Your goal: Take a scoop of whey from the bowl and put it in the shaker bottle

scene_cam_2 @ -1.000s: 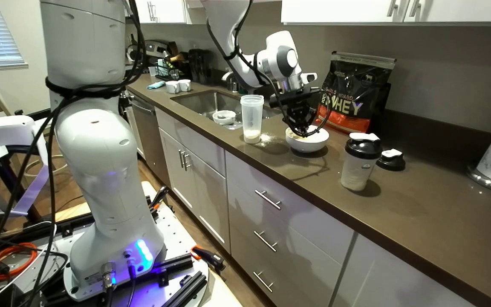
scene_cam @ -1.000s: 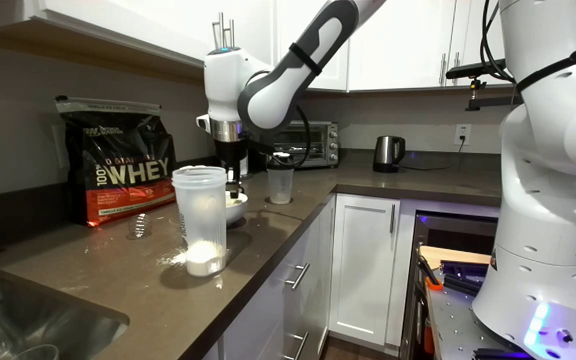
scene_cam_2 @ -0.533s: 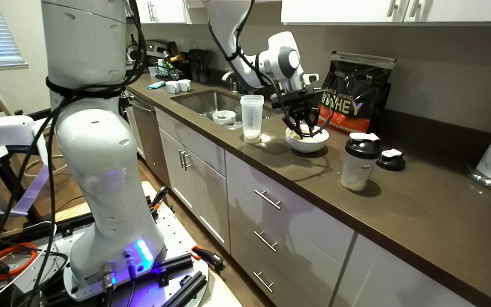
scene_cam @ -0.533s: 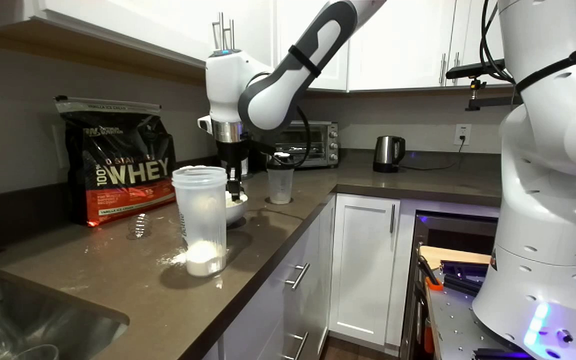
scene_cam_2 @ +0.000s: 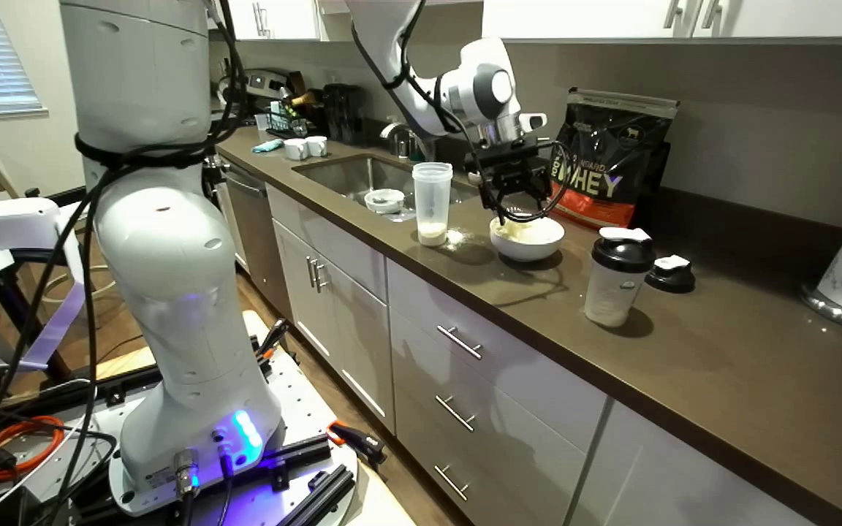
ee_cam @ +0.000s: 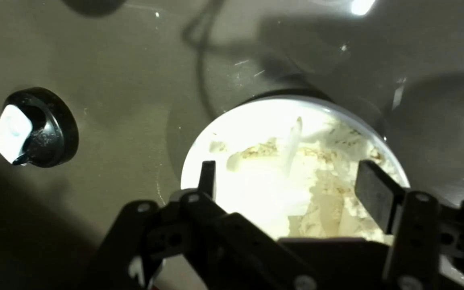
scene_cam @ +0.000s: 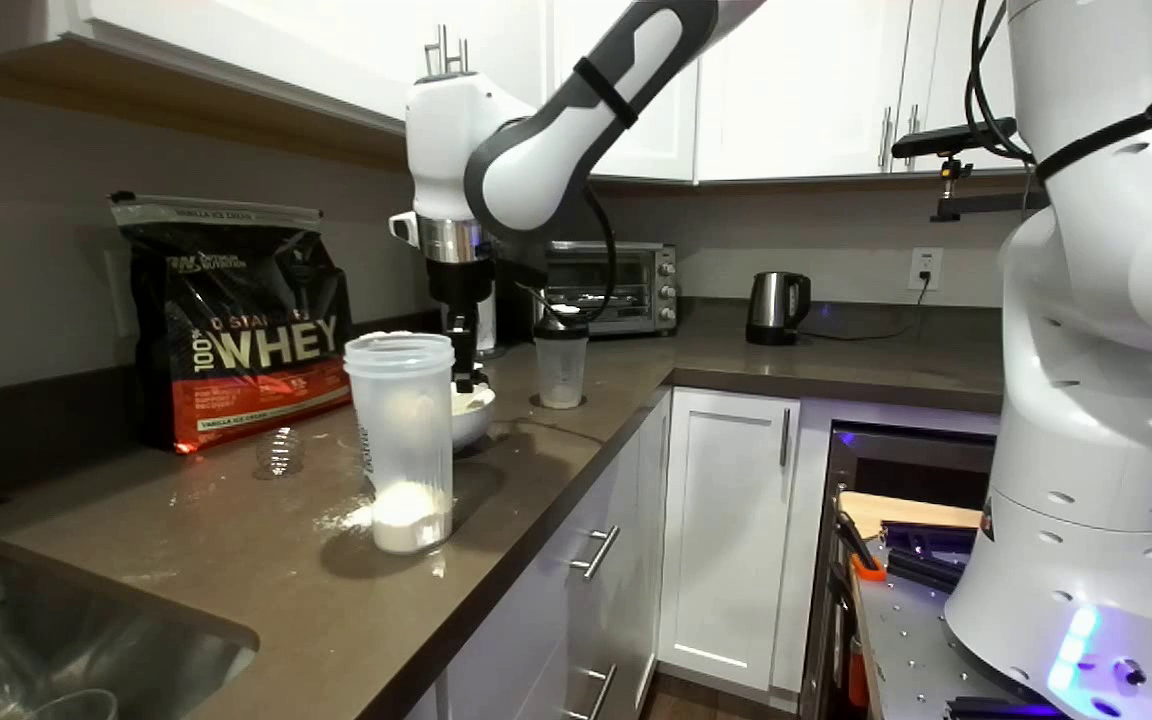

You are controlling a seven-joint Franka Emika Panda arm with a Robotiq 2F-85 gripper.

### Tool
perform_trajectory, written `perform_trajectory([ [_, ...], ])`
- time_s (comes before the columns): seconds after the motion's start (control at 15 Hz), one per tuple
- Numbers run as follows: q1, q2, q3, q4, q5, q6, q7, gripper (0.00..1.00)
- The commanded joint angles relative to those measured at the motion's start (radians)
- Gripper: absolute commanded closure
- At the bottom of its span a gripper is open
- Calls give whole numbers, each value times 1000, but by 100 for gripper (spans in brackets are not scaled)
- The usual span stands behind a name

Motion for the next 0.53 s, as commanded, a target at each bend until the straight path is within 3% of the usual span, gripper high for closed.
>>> perform_trajectory([
  [0.0, -11, -48, 32, 5, 137, -103, -129, 0],
  [0.47, -4, -109, 46, 3, 211, -204, -197, 0],
])
